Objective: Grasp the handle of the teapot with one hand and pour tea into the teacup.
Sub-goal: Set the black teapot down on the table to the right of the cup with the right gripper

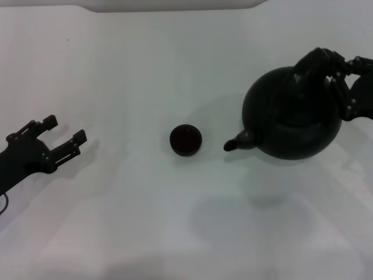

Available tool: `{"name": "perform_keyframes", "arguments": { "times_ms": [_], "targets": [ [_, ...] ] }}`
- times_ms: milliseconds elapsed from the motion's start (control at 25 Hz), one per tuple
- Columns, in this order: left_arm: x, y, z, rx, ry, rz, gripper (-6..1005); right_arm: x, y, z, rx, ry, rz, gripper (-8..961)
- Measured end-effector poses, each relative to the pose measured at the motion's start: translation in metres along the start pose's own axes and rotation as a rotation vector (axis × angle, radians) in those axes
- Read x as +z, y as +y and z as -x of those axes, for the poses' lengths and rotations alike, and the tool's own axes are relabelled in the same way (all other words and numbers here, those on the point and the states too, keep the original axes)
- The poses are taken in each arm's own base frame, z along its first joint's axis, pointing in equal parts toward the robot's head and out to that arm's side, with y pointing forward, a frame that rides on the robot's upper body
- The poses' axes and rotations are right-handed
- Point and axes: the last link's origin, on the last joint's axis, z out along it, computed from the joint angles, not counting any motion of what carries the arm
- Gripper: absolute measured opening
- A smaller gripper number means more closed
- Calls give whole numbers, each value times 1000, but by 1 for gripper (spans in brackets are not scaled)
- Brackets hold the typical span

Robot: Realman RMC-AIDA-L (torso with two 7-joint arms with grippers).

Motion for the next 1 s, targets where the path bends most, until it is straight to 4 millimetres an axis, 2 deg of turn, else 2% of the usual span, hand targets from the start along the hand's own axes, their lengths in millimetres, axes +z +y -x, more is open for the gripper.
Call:
{"name": "perform_keyframes", "arguments": {
  "times_ms": [440, 760, 1000],
  "targets": [
    [5, -3, -2, 9, -9, -7, 834, -11, -3, -23, -8, -11, 6, 96],
    [5, -4, -1, 5, -12, -12, 833, -4, -5, -36, -27, 18, 12, 97],
    [5, -3, 1, 0, -17, -19, 833, -3, -4, -39, -45, 25, 15, 97]
  ]
}}
